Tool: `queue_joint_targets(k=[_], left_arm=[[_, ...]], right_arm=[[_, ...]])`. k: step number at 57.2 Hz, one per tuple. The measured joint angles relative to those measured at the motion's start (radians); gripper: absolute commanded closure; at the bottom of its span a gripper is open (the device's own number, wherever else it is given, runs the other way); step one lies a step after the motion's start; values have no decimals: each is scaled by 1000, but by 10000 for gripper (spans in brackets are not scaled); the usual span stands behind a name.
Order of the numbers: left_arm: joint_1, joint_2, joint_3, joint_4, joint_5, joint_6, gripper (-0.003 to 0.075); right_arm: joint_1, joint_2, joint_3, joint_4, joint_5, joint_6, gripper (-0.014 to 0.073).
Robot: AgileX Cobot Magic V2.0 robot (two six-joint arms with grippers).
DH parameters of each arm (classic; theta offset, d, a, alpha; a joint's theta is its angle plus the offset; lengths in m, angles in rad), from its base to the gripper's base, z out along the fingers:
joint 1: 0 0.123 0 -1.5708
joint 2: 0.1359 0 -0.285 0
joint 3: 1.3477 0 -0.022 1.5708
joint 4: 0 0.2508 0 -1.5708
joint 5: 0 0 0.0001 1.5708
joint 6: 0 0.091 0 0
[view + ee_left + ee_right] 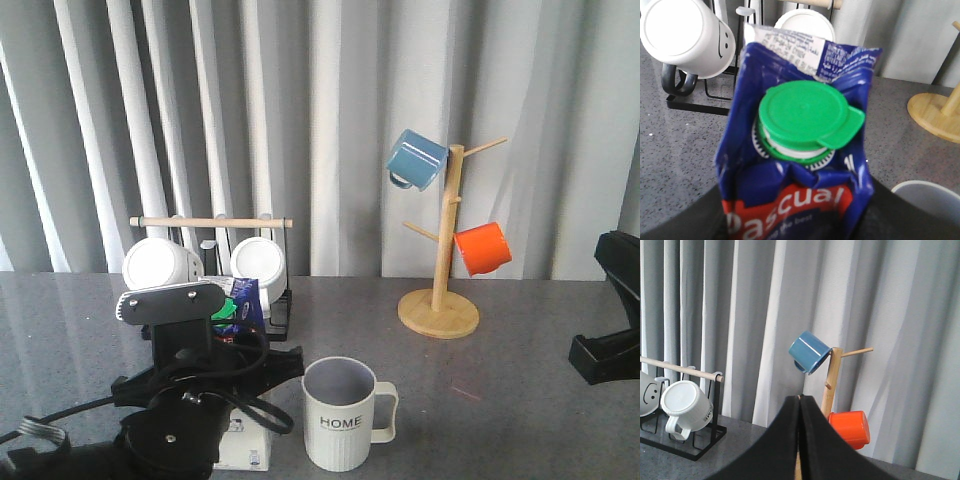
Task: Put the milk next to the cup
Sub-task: 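Carry the milk carton with the left gripper beside the HOME mug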
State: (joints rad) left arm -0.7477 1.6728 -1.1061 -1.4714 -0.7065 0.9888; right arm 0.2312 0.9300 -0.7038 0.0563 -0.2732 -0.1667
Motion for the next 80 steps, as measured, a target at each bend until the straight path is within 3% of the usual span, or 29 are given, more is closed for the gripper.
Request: queue_joint_targets(k=[80], left_arm=[[0,102,-60,74,18,-17,647]], right_arm=[[0,0,0,0,0,0,602]])
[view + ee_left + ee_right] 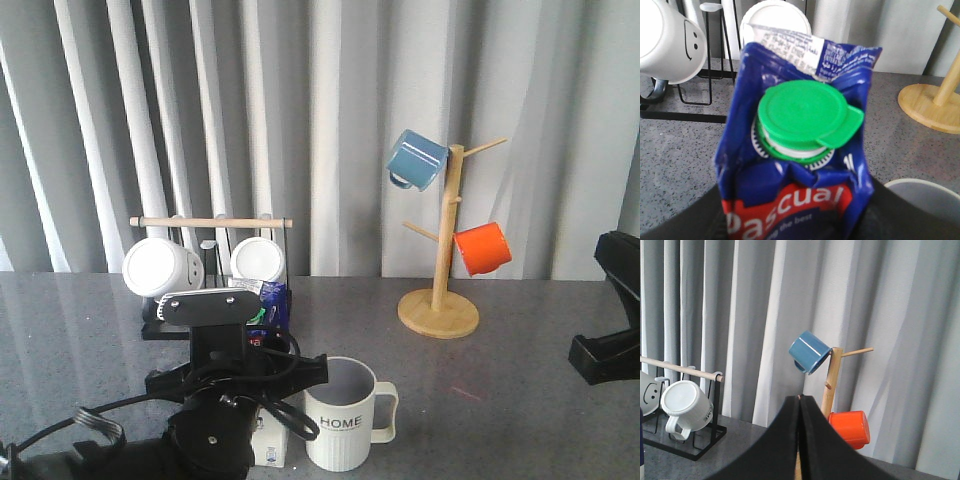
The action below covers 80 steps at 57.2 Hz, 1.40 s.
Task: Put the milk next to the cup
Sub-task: 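Carry the milk carton with the left gripper beside the HOME mug, then lower the carton onto the table, open the left gripper, and lift away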
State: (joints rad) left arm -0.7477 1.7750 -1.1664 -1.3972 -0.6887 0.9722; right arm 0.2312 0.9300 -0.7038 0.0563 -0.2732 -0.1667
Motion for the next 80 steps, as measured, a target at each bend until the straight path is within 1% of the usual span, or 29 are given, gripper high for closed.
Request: queue_joint_targets(k=[14,18,21,26,40,44,46,67,75,80], left_arm=[[0,0,0,0,0,0,641],[0,0,0,0,0,0,619],[0,0,0,0,0,0,583],[0,0,0,0,-1,0,484],[0,1,0,-5,-8,1,99],[0,4,0,-11,-7,1,11],[0,6,0,-12,-6,2,-15],[0,5,0,-11,0,9,6],[0,-37,0,-11,2,12,10],[0,-81,0,-1,2,12,29]], right_arm=[[0,0,0,0,0,0,602],[0,0,0,0,0,0,602],[0,0,0,0,0,0,602],[0,0,0,0,0,0,602],[0,0,0,0,0,0,602],[0,0,0,0,0,0,602],[0,0,0,0,0,0,602],[0,0,0,0,0,0,602],[0,0,0,0,0,0,602],[0,0,0,0,0,0,602]])
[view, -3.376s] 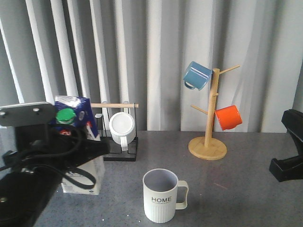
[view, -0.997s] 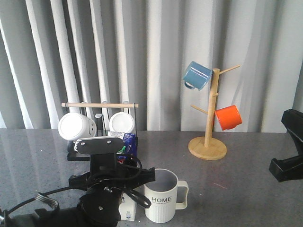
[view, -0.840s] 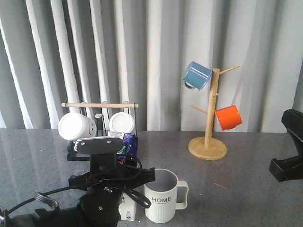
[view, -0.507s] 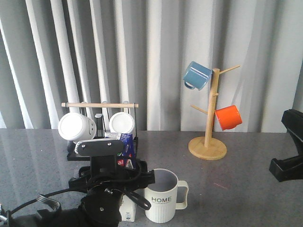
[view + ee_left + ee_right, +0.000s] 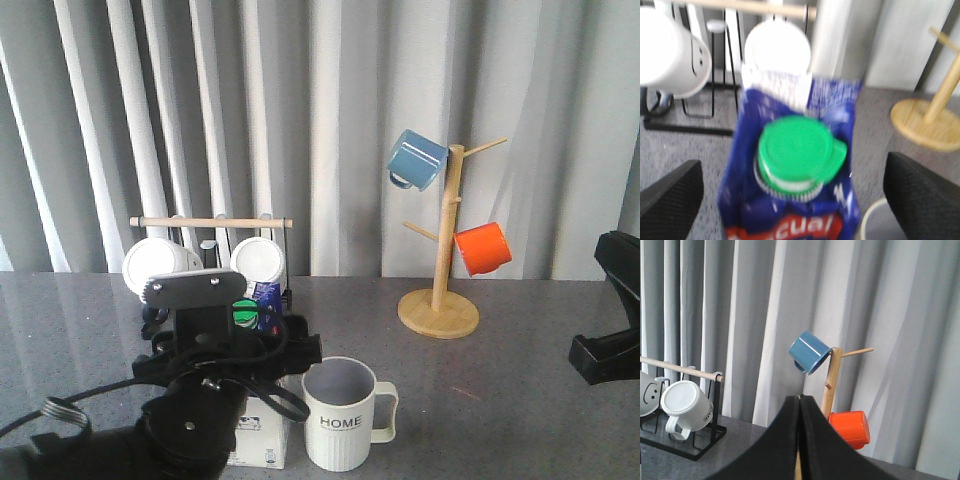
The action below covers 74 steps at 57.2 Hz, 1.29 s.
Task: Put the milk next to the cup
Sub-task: 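Lower the carton onto the table, open the left gripper, and lift away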
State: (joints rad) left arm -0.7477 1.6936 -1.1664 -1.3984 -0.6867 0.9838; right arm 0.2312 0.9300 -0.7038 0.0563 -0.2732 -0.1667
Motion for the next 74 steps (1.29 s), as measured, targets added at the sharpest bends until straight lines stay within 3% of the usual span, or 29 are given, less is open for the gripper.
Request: queue_joint_targets(k=[5,11,15,21,23,54,63,74], left_arm=[[0,-63,0,20,-1,0,66],[0,-137,0,63,-1,0,184],[0,-181,0,102,7,0,327],[0,-237,0,141,38,0,671],[0,-253,0,149,55,0,730],[0,-311,2,168,102,-23,728],[0,-313,-34,246,165,-207,728],[-33,-342,-81,593,422,-470,728]], right_arm=[[0,0,0,0,0,0,602],[0,0,0,0,0,0,602],[0,0,0,0,0,0,602],[0,0,0,0,0,0,602],[0,0,0,0,0,0,602],[0,0,0,0,0,1,602],[0,0,0,0,0,1,602],[0,0,0,0,0,1,602]])
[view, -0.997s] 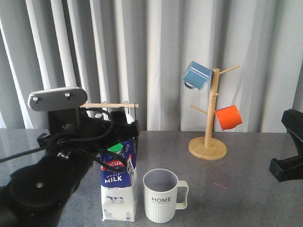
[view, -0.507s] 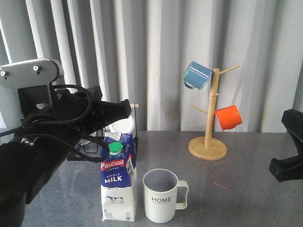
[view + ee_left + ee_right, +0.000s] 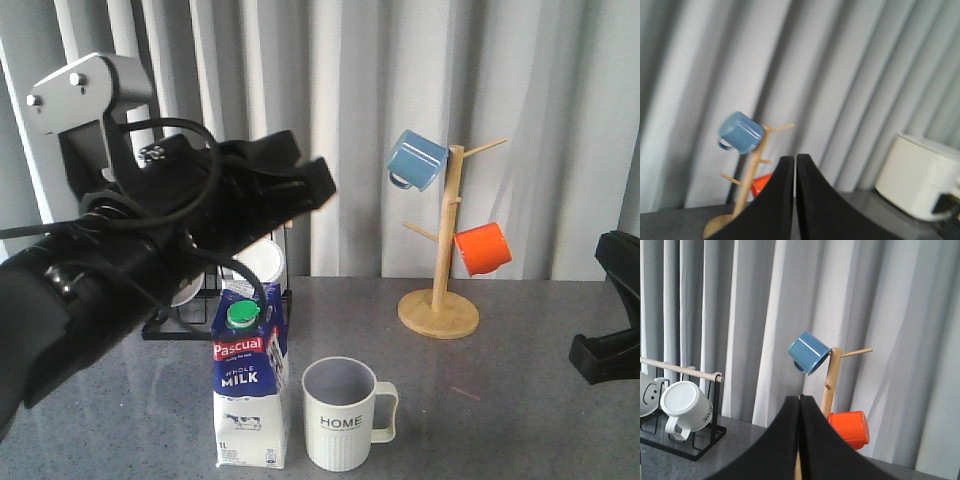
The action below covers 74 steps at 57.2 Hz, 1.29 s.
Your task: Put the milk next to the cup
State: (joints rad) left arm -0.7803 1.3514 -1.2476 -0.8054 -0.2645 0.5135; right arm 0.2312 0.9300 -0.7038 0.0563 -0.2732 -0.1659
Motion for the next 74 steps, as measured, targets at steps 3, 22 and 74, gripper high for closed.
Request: queue_joint_targets(k=[3,22,74], left_arm=[[-17,-17,9,96,74,-31,728],[13,-286,476,578,151,-259,728],[664,-1103,1204,766,71,-505,728]], right_arm=[[0,0,0,0,0,0,602],[0,0,0,0,1,0,602],[0,0,0,0,1,0,602]])
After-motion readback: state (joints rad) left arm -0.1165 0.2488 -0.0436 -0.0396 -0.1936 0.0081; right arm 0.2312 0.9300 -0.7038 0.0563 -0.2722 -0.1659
